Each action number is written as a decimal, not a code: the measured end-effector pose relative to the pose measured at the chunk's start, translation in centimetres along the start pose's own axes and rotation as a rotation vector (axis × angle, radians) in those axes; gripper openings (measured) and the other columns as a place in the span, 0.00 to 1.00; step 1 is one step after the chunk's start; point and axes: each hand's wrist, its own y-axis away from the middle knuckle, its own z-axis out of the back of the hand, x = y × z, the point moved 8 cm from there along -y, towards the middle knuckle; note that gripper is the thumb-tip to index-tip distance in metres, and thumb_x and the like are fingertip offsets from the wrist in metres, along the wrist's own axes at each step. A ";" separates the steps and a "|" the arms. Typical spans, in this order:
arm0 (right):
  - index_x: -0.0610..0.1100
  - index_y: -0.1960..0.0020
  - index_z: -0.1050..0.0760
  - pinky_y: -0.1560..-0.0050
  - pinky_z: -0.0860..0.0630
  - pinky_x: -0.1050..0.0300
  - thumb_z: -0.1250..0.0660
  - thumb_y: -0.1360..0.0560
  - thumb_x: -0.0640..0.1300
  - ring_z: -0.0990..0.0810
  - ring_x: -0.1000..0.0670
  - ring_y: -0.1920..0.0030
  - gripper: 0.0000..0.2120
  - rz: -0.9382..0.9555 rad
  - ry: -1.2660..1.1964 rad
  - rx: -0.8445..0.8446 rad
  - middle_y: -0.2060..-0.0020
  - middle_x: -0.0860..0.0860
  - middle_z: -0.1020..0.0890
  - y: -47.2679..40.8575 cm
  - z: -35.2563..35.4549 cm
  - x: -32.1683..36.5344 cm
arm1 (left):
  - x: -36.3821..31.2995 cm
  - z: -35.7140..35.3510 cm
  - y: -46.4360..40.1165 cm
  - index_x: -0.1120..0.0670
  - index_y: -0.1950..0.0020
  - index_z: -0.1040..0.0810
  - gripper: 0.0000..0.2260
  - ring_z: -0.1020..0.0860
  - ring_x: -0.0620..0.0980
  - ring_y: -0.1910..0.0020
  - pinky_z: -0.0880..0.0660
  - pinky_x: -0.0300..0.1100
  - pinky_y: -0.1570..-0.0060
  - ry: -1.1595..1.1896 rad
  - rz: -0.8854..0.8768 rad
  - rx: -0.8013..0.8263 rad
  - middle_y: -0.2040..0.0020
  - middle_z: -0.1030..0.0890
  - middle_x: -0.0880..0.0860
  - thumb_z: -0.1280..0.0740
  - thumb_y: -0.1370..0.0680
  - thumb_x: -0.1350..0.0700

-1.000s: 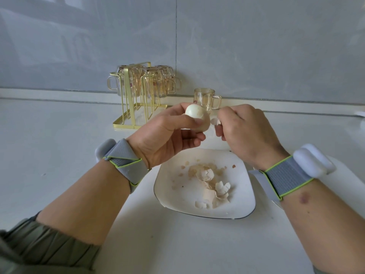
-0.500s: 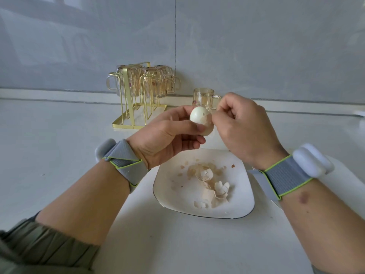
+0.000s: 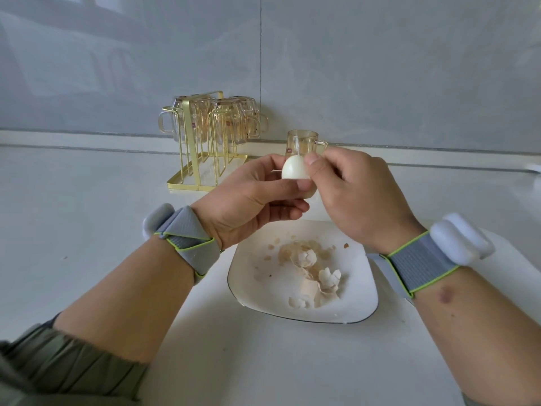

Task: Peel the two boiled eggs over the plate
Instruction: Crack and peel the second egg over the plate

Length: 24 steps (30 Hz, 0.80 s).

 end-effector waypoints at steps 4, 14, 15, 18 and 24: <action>0.46 0.69 0.38 0.71 0.38 0.53 0.41 0.19 0.48 0.31 0.46 0.71 0.21 0.019 0.040 -0.025 0.77 0.51 0.32 0.0 0.1 0.0 | 0.1 0.0 0.0 0.59 0.47 0.26 0.16 0.20 0.51 0.66 0.22 0.40 0.65 -0.017 0.004 0.004 0.61 0.19 0.55 0.26 0.31 0.64; 0.41 0.68 0.35 0.67 0.27 0.48 0.40 0.21 0.47 0.26 0.41 0.68 0.19 -0.030 0.069 -0.070 0.74 0.48 0.26 -0.3 0.7 -0.7 | 0.0 1.0 -0.1 0.59 0.45 0.27 0.19 0.27 0.55 0.67 0.30 0.45 0.63 0.034 0.023 -0.093 0.56 0.19 0.59 0.40 0.36 0.66; 0.41 0.68 0.34 0.67 0.27 0.49 0.38 0.22 0.47 0.25 0.42 0.68 0.17 -0.042 0.067 -0.058 0.73 0.48 0.24 -0.2 0.6 -0.9 | -0.1 1.0 -0.1 0.59 0.46 0.27 0.19 0.27 0.55 0.66 0.31 0.45 0.63 0.046 0.019 -0.095 0.55 0.19 0.59 0.41 0.37 0.66; 0.42 0.66 0.32 0.67 0.29 0.51 0.38 0.23 0.49 0.27 0.43 0.68 0.16 -0.083 0.046 -0.030 0.75 0.50 0.27 -0.1 0.3 -1.1 | -0.1 1.1 0.0 0.59 0.49 0.28 0.17 0.28 0.55 0.66 0.31 0.45 0.63 0.041 0.013 -0.095 0.57 0.18 0.58 0.42 0.37 0.66; 0.39 0.68 0.23 0.62 0.23 0.46 0.43 0.19 0.55 0.22 0.41 0.67 0.27 -0.161 0.005 -0.005 0.75 0.44 0.23 0.1 0.3 -1.2 | 0.1 1.2 -0.1 0.56 0.51 0.26 0.17 0.27 0.54 0.66 0.32 0.45 0.62 0.049 0.028 -0.100 0.51 0.23 0.61 0.41 0.37 0.68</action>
